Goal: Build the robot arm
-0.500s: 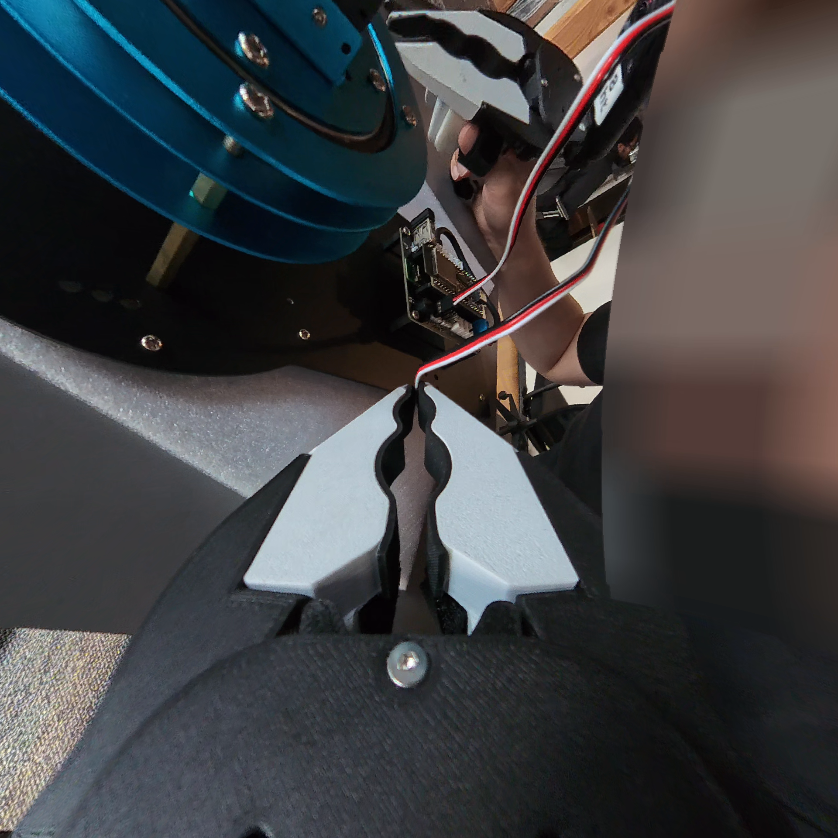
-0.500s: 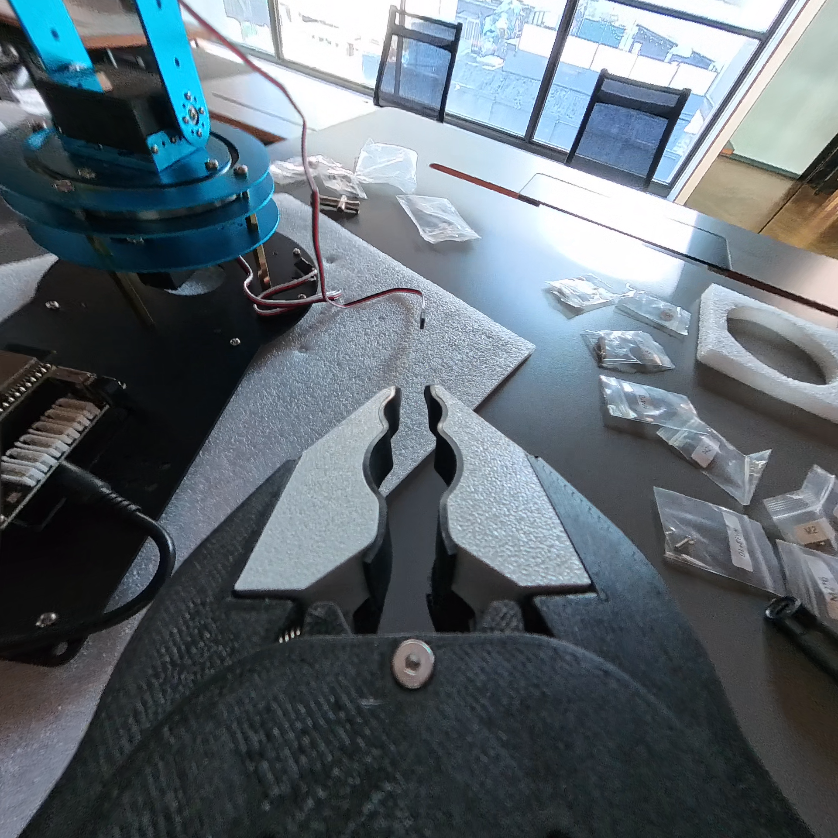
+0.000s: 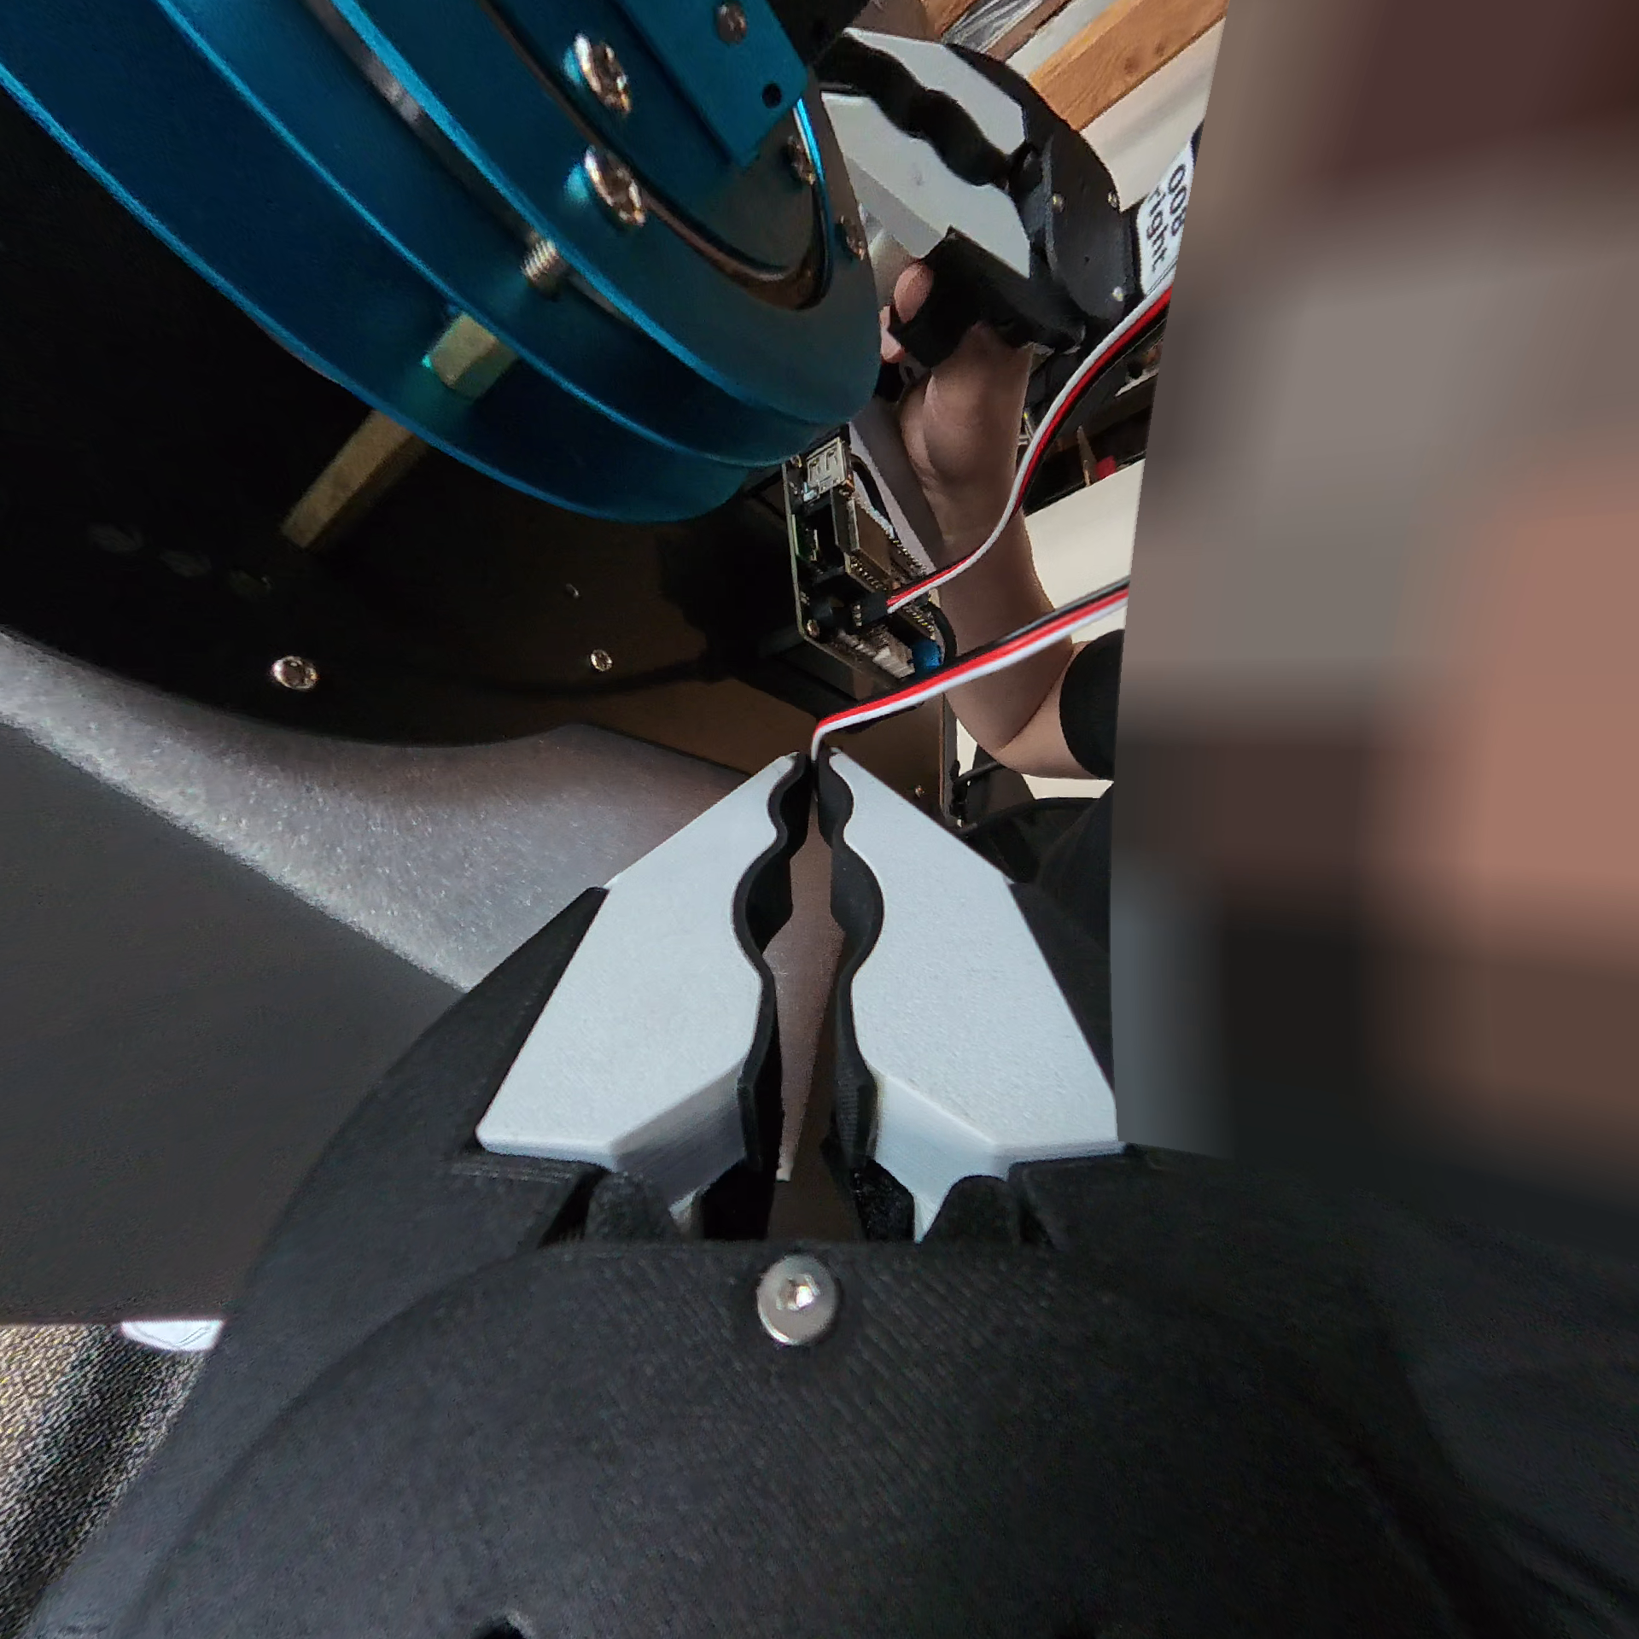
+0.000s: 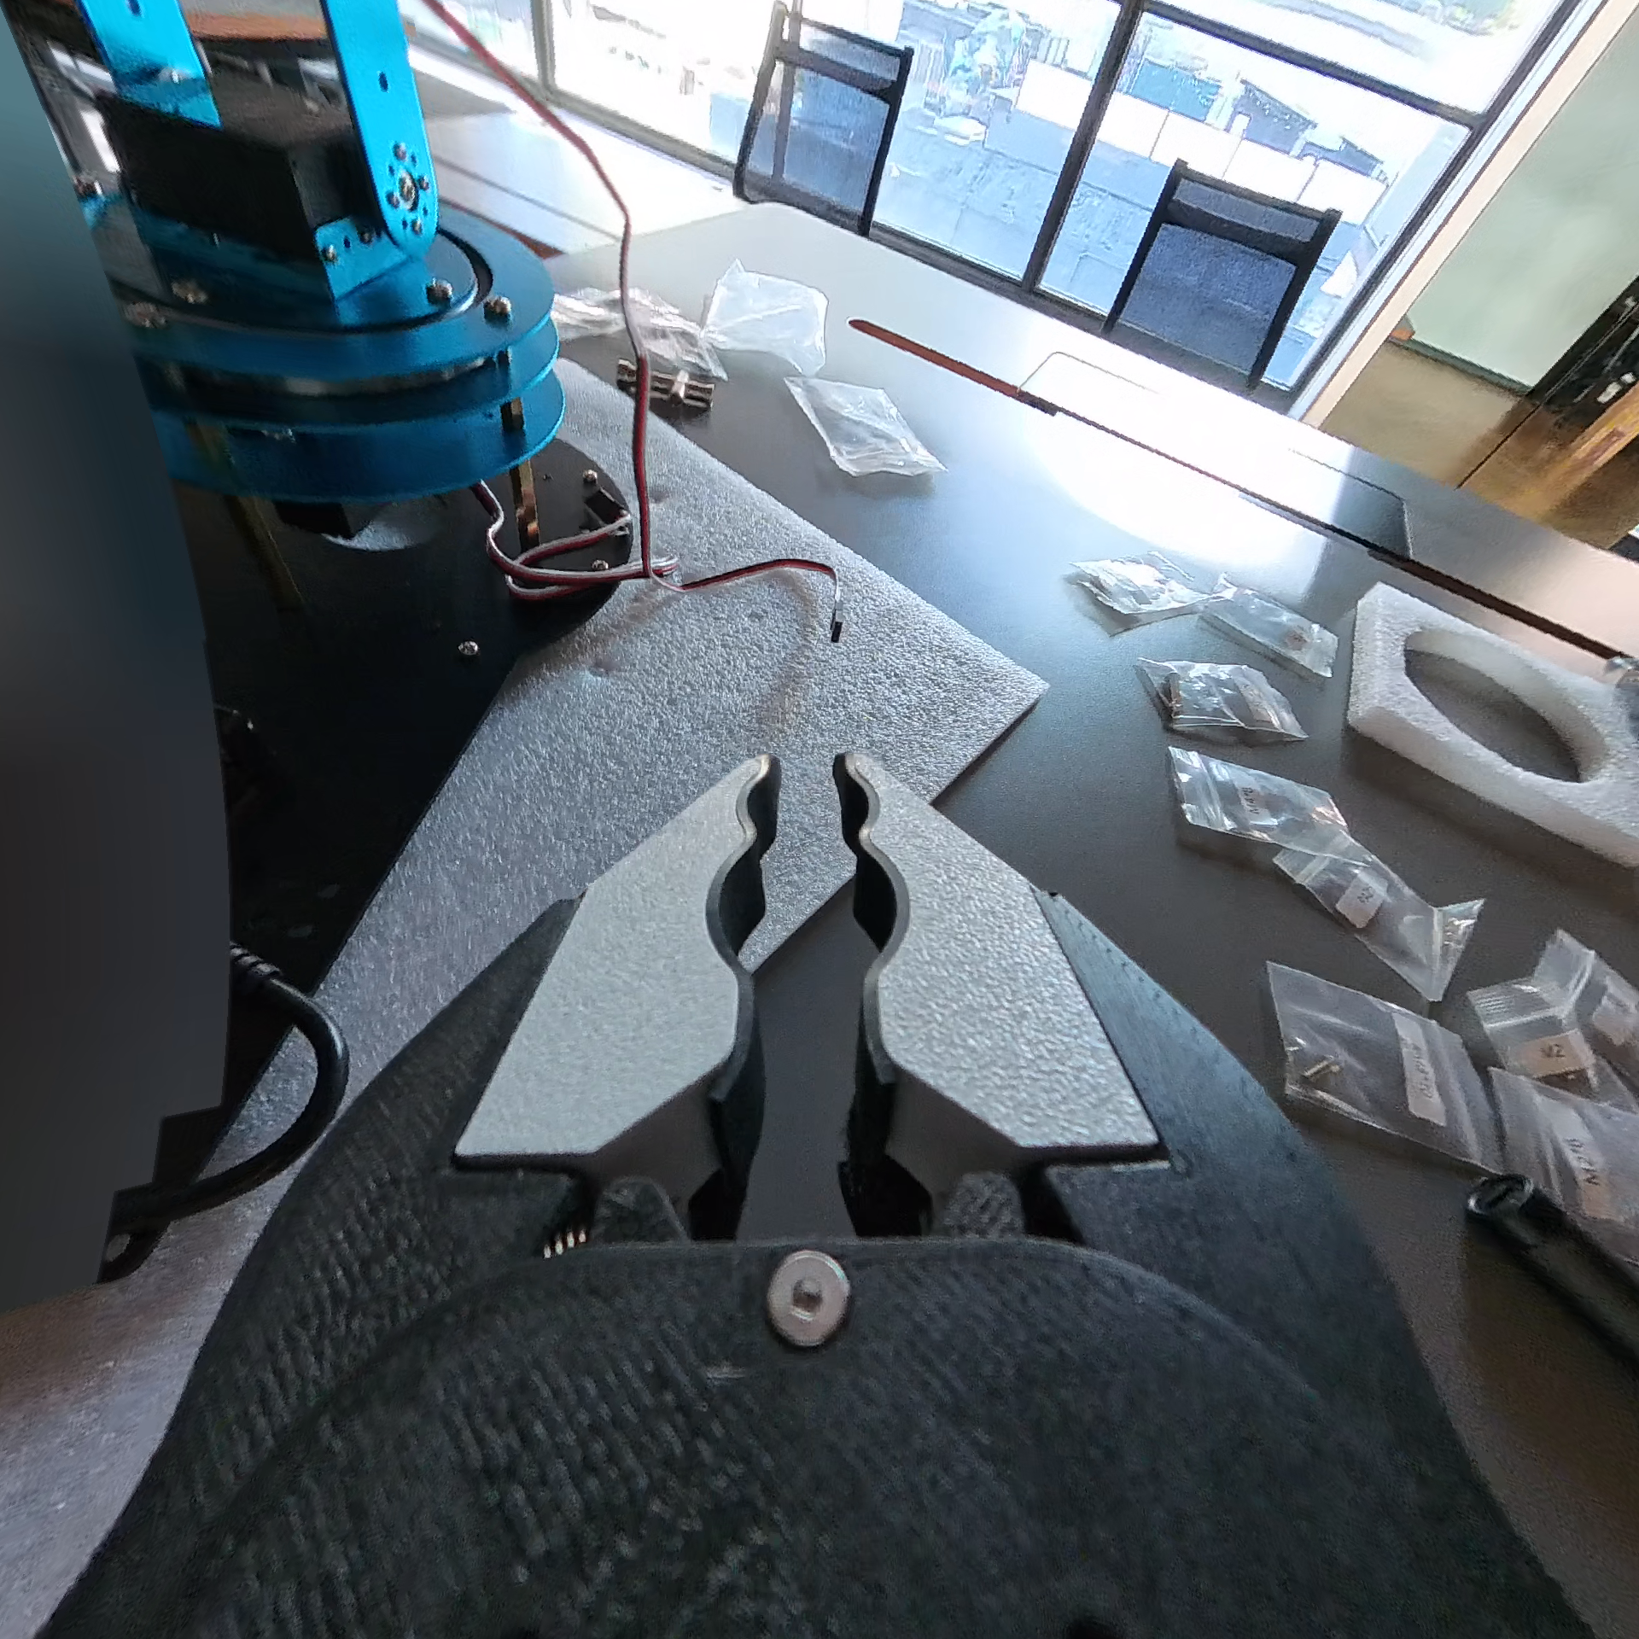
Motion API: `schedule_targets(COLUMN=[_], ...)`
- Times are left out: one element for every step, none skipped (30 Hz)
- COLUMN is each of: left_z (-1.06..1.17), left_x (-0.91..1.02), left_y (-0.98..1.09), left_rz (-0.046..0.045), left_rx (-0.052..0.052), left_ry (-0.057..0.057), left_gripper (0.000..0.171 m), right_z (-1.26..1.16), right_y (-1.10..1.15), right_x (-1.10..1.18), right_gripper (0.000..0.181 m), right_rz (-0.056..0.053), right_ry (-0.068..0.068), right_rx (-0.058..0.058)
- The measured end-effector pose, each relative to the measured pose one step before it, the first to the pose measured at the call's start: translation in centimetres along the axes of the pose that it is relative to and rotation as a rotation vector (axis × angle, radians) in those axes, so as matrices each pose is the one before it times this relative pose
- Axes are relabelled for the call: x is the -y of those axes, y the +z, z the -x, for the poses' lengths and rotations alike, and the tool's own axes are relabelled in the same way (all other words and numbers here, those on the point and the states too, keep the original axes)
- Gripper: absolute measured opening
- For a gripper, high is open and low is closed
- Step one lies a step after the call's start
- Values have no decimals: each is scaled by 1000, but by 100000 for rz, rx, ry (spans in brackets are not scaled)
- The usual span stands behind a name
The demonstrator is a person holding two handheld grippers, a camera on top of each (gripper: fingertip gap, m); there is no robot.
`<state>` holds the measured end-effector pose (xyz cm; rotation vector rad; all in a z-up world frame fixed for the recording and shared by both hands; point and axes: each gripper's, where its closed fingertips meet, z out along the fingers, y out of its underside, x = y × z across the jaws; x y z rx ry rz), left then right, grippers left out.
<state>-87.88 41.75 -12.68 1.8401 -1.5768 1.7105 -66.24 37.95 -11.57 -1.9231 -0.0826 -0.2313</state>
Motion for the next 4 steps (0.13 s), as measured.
schedule_targets(left_z=[54,-1,-29,-16], left_x=[-46,-27,14,16], left_y=[111,98,83,72], left_rz=[-27,-210,-477,-521], left_rx=[236,-189,-301,-240], left_ry=[304,276,246,257], left_gripper=[0,0,0,0], right_z=[-124,-58,-19,-24], right_y=[-81,-61,-36,-9], right_x=[76,55,44,11], right_gripper=[13,13,13,13], right_rz=[-828,-605,-373,-176], right_ry=[1803,1395,982,582], right_rx=[409,620,572,265])
